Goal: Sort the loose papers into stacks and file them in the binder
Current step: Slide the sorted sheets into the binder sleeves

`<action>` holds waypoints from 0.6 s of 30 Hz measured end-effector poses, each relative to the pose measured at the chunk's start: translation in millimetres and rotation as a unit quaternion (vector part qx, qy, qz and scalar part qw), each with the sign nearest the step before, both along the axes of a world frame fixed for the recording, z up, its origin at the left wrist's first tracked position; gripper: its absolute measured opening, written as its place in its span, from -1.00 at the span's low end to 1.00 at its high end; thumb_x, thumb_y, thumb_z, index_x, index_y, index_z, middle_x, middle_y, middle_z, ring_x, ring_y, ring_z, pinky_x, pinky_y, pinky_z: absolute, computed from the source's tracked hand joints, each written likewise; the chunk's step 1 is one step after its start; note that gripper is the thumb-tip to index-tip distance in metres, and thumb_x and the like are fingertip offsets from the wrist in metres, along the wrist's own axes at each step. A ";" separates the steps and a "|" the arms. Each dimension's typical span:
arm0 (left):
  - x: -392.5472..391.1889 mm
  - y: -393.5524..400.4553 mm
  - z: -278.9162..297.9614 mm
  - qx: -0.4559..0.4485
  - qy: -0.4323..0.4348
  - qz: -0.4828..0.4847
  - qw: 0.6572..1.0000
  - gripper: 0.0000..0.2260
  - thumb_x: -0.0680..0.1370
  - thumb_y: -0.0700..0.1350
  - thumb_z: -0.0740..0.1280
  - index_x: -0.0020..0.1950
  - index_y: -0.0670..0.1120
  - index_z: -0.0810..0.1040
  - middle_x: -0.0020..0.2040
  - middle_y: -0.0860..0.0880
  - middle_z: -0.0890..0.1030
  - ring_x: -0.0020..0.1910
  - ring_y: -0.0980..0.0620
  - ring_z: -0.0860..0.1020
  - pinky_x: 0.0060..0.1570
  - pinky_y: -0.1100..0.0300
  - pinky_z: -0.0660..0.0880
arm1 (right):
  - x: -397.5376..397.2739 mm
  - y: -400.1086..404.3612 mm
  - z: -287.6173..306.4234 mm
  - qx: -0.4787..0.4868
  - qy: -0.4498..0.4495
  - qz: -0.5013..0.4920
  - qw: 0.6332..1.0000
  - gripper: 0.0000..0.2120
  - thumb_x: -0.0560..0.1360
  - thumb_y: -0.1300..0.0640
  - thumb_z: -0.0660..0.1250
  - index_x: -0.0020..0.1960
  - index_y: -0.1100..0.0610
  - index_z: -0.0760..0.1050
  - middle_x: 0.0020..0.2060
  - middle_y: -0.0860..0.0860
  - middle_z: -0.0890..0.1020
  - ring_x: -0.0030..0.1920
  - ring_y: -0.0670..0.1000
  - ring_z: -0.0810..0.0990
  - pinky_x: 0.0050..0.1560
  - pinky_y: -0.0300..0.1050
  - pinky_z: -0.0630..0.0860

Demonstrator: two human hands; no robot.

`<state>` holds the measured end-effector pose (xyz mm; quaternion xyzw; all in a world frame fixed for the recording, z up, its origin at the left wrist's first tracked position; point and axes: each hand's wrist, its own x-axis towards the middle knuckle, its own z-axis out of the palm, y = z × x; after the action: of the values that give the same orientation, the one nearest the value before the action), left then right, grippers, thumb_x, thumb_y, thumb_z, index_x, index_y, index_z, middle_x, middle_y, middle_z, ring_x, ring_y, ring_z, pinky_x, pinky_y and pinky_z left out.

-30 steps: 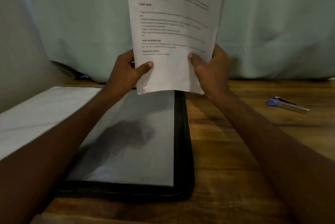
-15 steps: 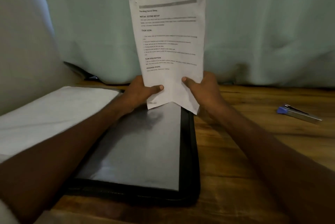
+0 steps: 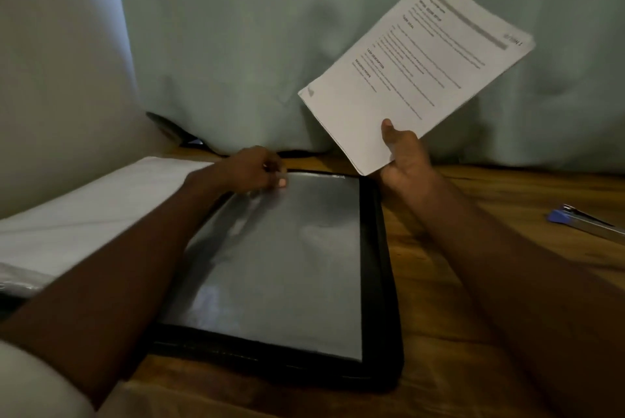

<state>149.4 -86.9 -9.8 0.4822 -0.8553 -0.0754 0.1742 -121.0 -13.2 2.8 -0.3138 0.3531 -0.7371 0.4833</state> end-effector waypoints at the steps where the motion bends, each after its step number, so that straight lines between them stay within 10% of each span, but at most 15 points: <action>1: -2.1 -2.6 -2.2 -0.005 0.013 0.001 1.000 -0.73 0.51 0.04 0.52 0.17 0.00 0.68 0.09 0.03 0.67 0.03 0.07 0.61 -0.01 0.26 0.44 | 1.1 -4.3 -0.3 -0.004 -0.009 0.005 1.000 -0.62 0.62 0.10 0.37 0.41 0.11 0.43 0.21 0.15 0.66 0.15 0.22 0.67 0.03 0.19 0.68; 6: -6.8 -8.1 -3.3 -0.030 0.047 0.006 0.998 -0.90 0.47 -0.05 0.57 -0.06 0.00 0.73 -0.15 0.07 0.69 -0.23 0.31 0.55 -0.30 0.57 0.34 | 7.4 -28.2 0.8 -0.028 -0.111 0.070 0.991 -0.78 0.65 0.11 0.33 0.26 0.12 0.52 0.16 0.17 0.69 0.16 0.22 0.67 0.17 0.30 0.60; 11: -9.6 -4.5 -4.0 -0.046 0.118 0.006 0.992 -0.88 0.43 -0.18 0.57 -0.24 0.01 0.70 -0.26 0.10 0.68 -0.28 0.25 0.58 -0.18 0.33 0.48 | 5.8 -44.3 1.1 -0.011 -0.035 0.066 0.997 -0.80 0.61 0.11 0.38 0.21 0.13 0.54 0.13 0.14 0.69 0.17 0.19 0.66 0.10 0.12 0.63; 18: -20.0 -0.4 -9.1 -0.004 0.153 0.011 0.988 -0.85 0.49 -0.07 0.55 0.02 -0.05 0.69 -0.10 0.01 0.69 -0.18 0.09 0.62 -0.14 0.22 0.54 | -4.7 -44.0 -13.7 0.002 0.006 0.062 0.998 -0.80 0.61 0.00 0.39 0.19 0.04 0.50 0.14 0.08 0.68 0.14 0.10 0.66 -0.30 -0.20 0.46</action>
<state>129.4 -87.3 -18.9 0.4740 -0.8133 -0.1430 0.3056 -125.7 -57.2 -10.9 -0.3386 0.3378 -0.7030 0.5263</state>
